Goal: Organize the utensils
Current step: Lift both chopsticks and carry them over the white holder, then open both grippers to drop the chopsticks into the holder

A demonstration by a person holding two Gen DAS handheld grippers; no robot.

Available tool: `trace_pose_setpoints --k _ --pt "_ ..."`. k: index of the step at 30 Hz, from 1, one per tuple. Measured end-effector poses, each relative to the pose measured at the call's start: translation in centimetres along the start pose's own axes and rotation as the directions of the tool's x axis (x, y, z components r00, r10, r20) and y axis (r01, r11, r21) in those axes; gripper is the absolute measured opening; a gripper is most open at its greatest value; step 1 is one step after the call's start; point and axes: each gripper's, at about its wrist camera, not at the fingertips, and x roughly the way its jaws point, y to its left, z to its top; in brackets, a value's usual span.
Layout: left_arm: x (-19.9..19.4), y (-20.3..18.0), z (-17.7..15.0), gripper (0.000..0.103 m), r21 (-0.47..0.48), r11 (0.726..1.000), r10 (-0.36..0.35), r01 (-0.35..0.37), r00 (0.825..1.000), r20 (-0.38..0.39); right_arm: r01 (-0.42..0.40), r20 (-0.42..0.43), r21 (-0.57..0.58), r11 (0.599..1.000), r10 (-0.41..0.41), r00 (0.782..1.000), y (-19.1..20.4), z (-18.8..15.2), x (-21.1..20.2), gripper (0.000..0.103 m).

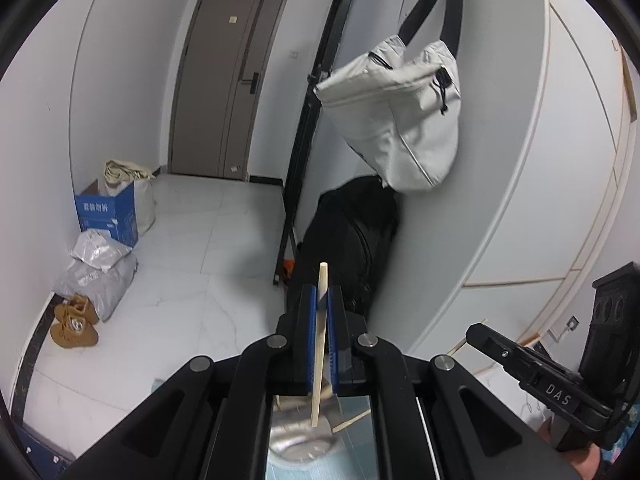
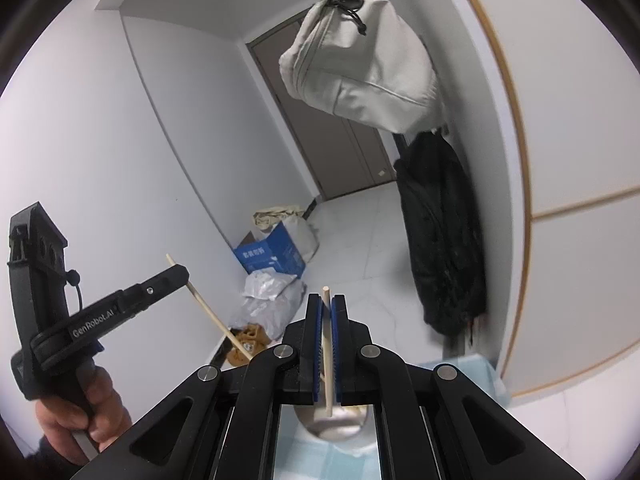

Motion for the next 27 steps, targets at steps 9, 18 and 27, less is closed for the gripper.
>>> trace_pose_setpoints --k 9,18,27 --pt "2.9 2.1 0.2 0.002 -0.042 0.999 0.014 -0.013 1.0 0.02 0.008 -0.023 -0.087 0.996 -0.01 1.0 1.3 3.2 4.3 0.004" --pt "5.4 3.7 -1.4 0.001 -0.099 0.995 -0.025 0.025 1.0 0.005 0.017 -0.069 -0.178 0.984 -0.029 0.997 2.0 2.8 8.0 0.004" --pt "7.2 4.1 -3.3 0.001 -0.092 0.995 -0.041 0.036 0.998 -0.054 -0.006 -0.155 -0.284 0.959 -0.04 0.987 2.6 0.7 11.0 0.004"
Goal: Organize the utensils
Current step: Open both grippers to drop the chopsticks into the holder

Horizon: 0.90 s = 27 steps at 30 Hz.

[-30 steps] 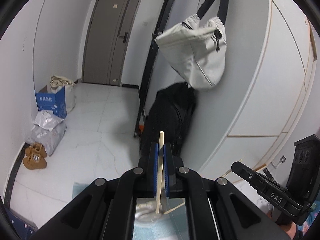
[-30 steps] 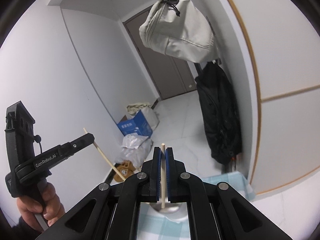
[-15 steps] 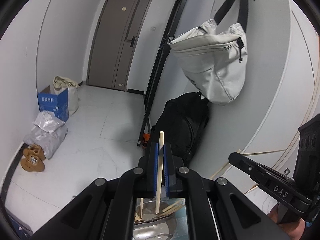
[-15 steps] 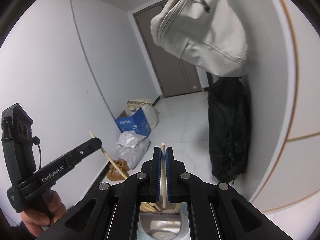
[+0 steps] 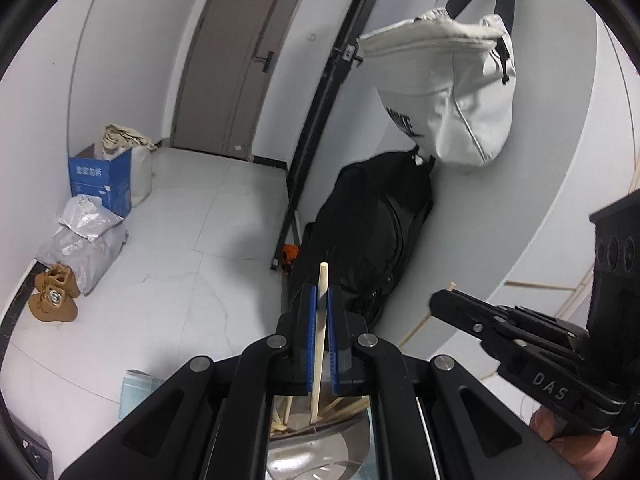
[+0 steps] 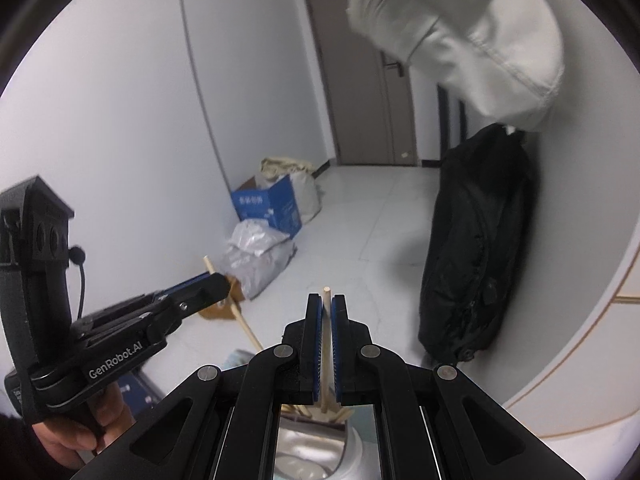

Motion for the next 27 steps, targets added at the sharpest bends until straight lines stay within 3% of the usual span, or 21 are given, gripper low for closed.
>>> trace_pose_setpoints --k 2,4,10,16,20,24,27 --pt "0.3 0.3 -0.4 0.001 -0.003 0.999 -0.049 0.049 0.998 -0.03 -0.001 -0.021 -0.032 0.999 0.0 1.0 0.6 -0.6 0.6 0.004" --pt "0.5 0.5 -0.8 0.001 0.015 1.0 -0.026 0.027 0.999 -0.042 -0.003 -0.045 -0.05 0.999 0.001 0.999 0.9 -1.1 1.3 0.004" --pt "1.0 0.8 -1.5 0.001 0.046 0.997 -0.052 0.058 0.992 -0.113 -0.027 -0.085 -0.04 0.999 0.023 0.996 1.2 -2.6 3.1 0.004" --pt "1.7 1.1 -2.0 0.001 0.081 0.992 -0.081 0.1 0.974 -0.212 -0.065 -0.118 -0.007 0.998 0.064 0.991 1.2 -3.2 4.4 0.004" --pt "0.8 1.7 -1.3 0.002 0.053 0.992 -0.099 0.111 0.975 -0.199 -0.082 -0.134 0.023 0.996 0.085 0.987 1.0 -3.5 4.9 0.007" --pt "0.5 2.6 -0.9 0.036 0.003 0.993 -0.111 0.114 0.973 -0.201 -0.12 -0.143 0.08 0.99 0.13 0.981 0.4 -4.0 5.4 0.007" --pt "0.1 3.2 -0.9 0.041 -0.018 0.994 -0.106 0.104 0.976 -0.188 -0.138 -0.152 0.118 0.983 0.156 0.976 0.3 -4.5 5.6 0.013"
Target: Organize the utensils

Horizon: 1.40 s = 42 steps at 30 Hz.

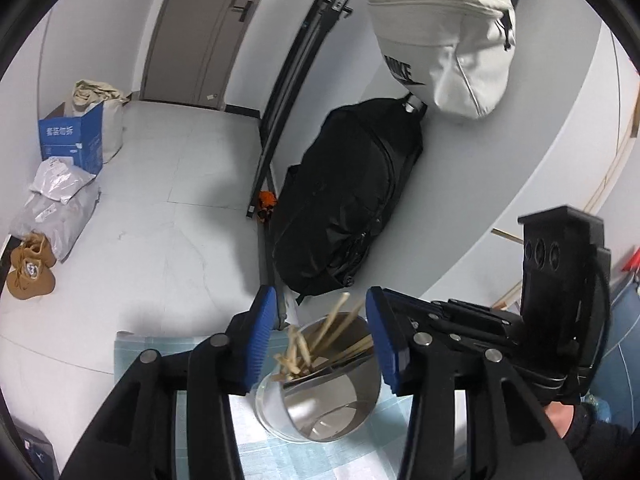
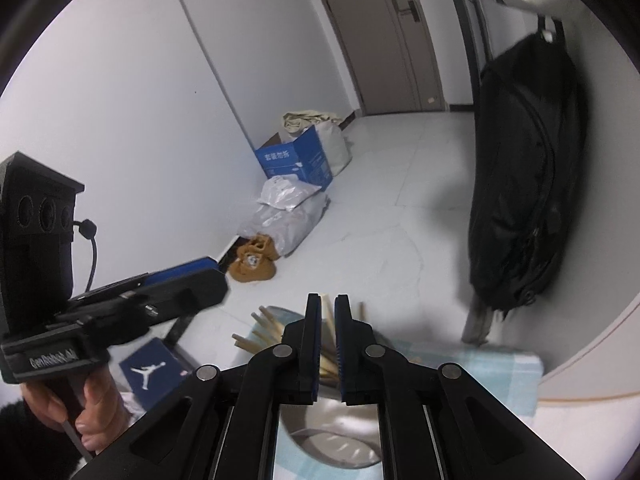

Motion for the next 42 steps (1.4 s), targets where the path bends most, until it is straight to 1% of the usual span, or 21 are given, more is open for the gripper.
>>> trace_pose_setpoints --k 2,4,8,9,11,13,14,15,17,18,19,22,24,26,27,28,31,35,39,40,42 --pt "-0.1 0.4 -0.1 0.042 -0.02 1.0 0.005 -0.005 1.0 0.002 -0.003 0.001 0.013 1.0 0.003 1.0 -0.1 -0.2 0.0 0.013" --pt "-0.3 0.8 -0.2 0.042 -0.043 0.999 0.017 -0.016 1.0 0.007 -0.003 0.002 0.018 1.0 0.003 1.0 -0.1 -0.6 -0.1 0.017" --pt "-1.1 1.2 -0.5 0.043 -0.08 0.995 0.056 -0.054 0.998 0.02 0.012 0.045 0.051 0.999 -0.014 0.999 -0.4 -1.1 -1.4 0.038" --pt "-1.4 1.2 -0.5 0.044 -0.084 0.994 0.074 -0.071 0.997 0.028 0.015 0.055 0.054 0.998 -0.018 0.998 -0.6 -1.3 -1.8 0.041" --pt "-2.0 1.2 -0.6 0.05 -0.095 0.991 0.095 -0.09 0.995 0.043 0.021 0.083 0.055 0.998 -0.026 0.996 -0.5 -1.6 -2.9 0.042" --pt "-2.7 1.1 -0.7 0.051 -0.112 0.989 0.105 -0.097 0.993 0.062 0.027 0.106 0.046 0.999 -0.032 0.994 -0.2 -1.9 -4.0 0.048" --pt "-3.1 0.9 -0.8 0.051 -0.118 0.987 0.115 -0.107 0.991 0.069 0.034 0.122 0.05 0.998 -0.04 0.992 -0.1 -2.2 -4.8 0.054" --pt "-3.5 0.6 -0.8 0.052 -0.117 0.986 0.127 -0.118 0.989 0.076 0.03 0.134 0.056 0.998 -0.037 0.99 0.0 -2.4 -5.3 0.055" --pt "-4.2 0.0 -0.9 0.057 -0.108 0.984 0.148 -0.138 0.984 0.094 0.026 0.151 0.061 0.998 -0.035 0.988 0.1 -2.8 -6.4 0.055" --pt "-4.5 -0.4 -0.9 0.065 -0.102 0.984 0.158 -0.147 0.982 0.105 0.03 0.158 0.063 0.998 -0.04 0.987 0.2 -3.0 -6.9 0.056" --pt "-4.9 -0.8 -1.0 0.069 -0.095 0.983 0.167 -0.157 0.979 0.117 0.032 0.169 0.067 0.997 -0.043 0.985 0.3 -3.2 -7.5 0.057" --pt "-6.2 -2.2 -1.6 0.07 -0.066 0.98 0.197 -0.189 0.969 0.149 0.03 0.2 0.063 0.998 -0.042 0.979 1.1 -4.0 -9.3 0.063" --pt "-6.8 -3.1 -2.0 0.071 -0.05 0.976 0.216 -0.211 0.963 0.158 0.039 0.222 0.051 0.998 -0.049 0.974 1.9 -4.6 -10.5 0.07" --pt "-7.5 -3.9 -2.4 0.073 -0.037 0.975 0.224 -0.221 0.959 0.172 0.037 0.252 0.041 0.998 -0.046 0.967 2.8 -5.2 -11.7 0.073" --pt "-7.8 -4.2 -2.6 0.077 -0.032 0.974 0.228 -0.226 0.957 0.179 0.035 0.264 0.037 0.999 -0.044 0.963 3.0 -5.6 -12.2 0.078" --pt "-8.1 -4.6 -2.9 0.08 -0.026 0.972 0.233 -0.232 0.954 0.19 0.036 0.277 0.033 0.999 -0.044 0.96 3.3 -6.0 -12.7 0.08" --pt "-9.2 -5.6 -3.7 0.082 -0.005 0.965 0.257 -0.263 0.941 0.22 0.037 0.318 0.021 0.999 -0.041 0.947 4.0 -7.3 -14.1 0.084" --pt "-10.2 -6.6 -4.7 0.083 0.015 0.955 0.284 -0.297 0.925 0.253 0.038 0.351 0.016 0.999 -0.042 0.936 4.4 -8.8 -15.4 0.09" --pt "-11.1 -7.5 -6.1 0.089 0.029 0.941 0.314 -0.336 0.905 0.288 0.063 0.418 0.033 0.997 -0.071 0.906 4.4 -10.3 -17.1 0.102" --pt "-11.4 -7.6 -6.4 0.092 0.031 0.941 0.314 -0.337 0.902 0.297 0.062 0.436 0.037 0.997 -0.072 0.897 4.4 -10.9 -17.5 0.102" --pt "-11.7 -7.9 -7.1 0.093 0.032 0.937 0.321 -0.347 0.895 0.309 0.064 0.451 0.035 0.997 -0.073 0.89 4.5 -11.3 -17.9 0.103"
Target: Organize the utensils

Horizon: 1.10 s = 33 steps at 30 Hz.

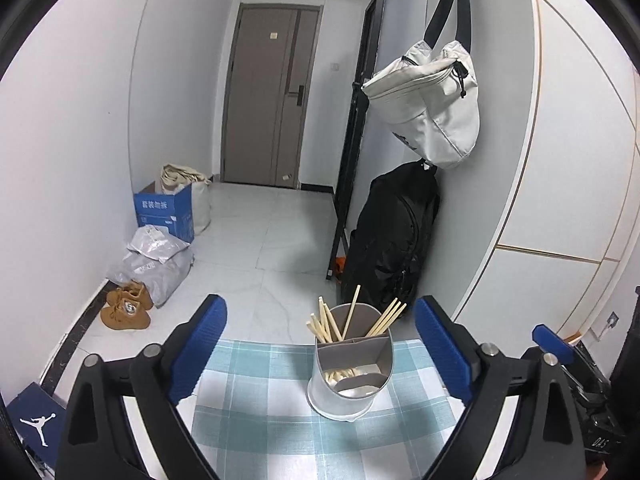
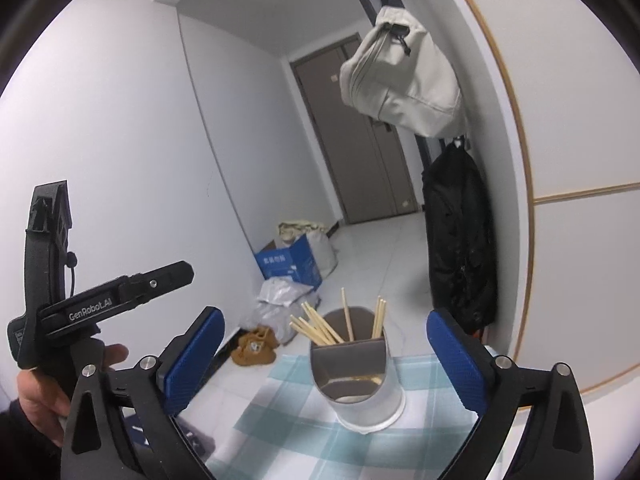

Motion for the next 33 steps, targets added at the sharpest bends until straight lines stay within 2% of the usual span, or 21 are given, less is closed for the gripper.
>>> trace_pose_setpoints --k 3,7,12,15,17,25,33 --pt "-0.5 -0.5 -0.7 0.093 0.017 1.0 -0.003 0.003 1.0 0.013 0.01 0.022 -0.022 1.0 -0.01 1.0 0.2 -0.6 -0.8 0.103" --pt "-1.0 -0.8 -1.9 0.094 0.044 0.996 0.071 -0.074 0.995 0.076 0.029 0.065 -0.052 0.998 -0.025 0.998 0.2 -1.9 -1.8 0.103" --pt "-1.2 0.3 -3.8 0.093 -0.003 0.996 0.086 -0.087 0.991 0.107 0.055 0.095 -0.014 0.998 -0.054 0.994 -0.6 -3.7 -2.5 0.103" --pt "-1.0 1.0 -5.2 0.093 -0.012 0.994 0.112 -0.112 0.987 0.116 0.075 0.092 -0.029 0.997 -0.072 0.993 -0.7 -5.2 -2.6 0.103" --pt "-0.6 1.4 -6.0 0.093 -0.009 0.995 0.102 -0.102 0.989 0.108 0.081 0.089 -0.052 0.995 -0.076 0.993 -0.6 -6.0 -2.5 0.103" --pt "2.5 1.7 -8.9 0.093 0.014 0.99 0.139 -0.14 0.99 0.021 0.101 0.096 -0.107 0.989 -0.091 0.991 -0.3 -8.4 -2.4 0.103" --pt "2.9 1.3 -9.6 0.093 0.031 0.99 0.135 -0.136 0.991 0.018 0.086 0.073 -0.1 0.991 -0.079 0.994 0.0 -9.6 -1.5 0.103"
